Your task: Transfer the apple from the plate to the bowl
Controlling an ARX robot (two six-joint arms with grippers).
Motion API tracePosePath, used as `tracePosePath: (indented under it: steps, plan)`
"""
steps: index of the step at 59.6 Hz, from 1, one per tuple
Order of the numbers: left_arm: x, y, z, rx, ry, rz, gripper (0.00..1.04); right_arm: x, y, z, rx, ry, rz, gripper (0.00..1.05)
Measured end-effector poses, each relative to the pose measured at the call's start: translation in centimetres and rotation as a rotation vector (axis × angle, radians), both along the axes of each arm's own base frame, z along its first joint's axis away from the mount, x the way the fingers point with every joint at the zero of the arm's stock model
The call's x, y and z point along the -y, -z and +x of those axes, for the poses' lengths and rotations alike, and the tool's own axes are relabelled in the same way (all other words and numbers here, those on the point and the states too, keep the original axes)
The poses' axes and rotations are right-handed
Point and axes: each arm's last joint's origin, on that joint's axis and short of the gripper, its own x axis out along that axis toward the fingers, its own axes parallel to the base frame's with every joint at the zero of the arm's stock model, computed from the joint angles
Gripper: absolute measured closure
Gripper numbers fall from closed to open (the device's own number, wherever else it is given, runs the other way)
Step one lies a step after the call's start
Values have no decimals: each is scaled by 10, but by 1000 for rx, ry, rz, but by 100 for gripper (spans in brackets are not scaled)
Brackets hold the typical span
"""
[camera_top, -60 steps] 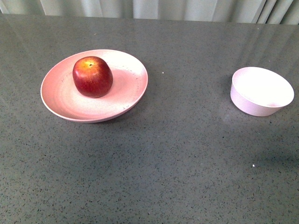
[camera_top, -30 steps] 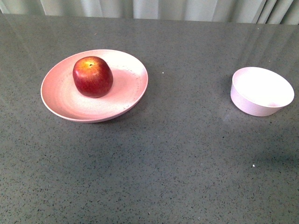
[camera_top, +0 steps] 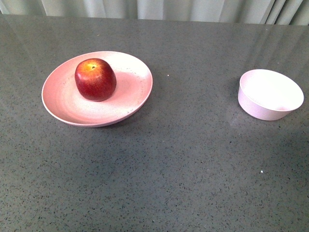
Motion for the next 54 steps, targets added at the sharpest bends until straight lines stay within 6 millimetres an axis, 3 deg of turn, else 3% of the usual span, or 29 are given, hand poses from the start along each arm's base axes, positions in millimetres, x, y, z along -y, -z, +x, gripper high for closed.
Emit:
tracePosePath:
  steps: [10, 18, 26, 54]
  plan:
    - [0, 0, 0, 0, 0, 0, 9, 6, -9, 40, 6, -133, 30, 9]
    - [0, 0, 0, 0, 0, 0, 9, 7, 5, 86, -62, -223, 38, 9]
    - [0, 0, 0, 0, 0, 0, 9, 8, 21, 120, -128, -249, 28, 9]
    - [0, 0, 0, 0, 0, 0, 9, 13, 66, 198, -273, -324, 150, 9]
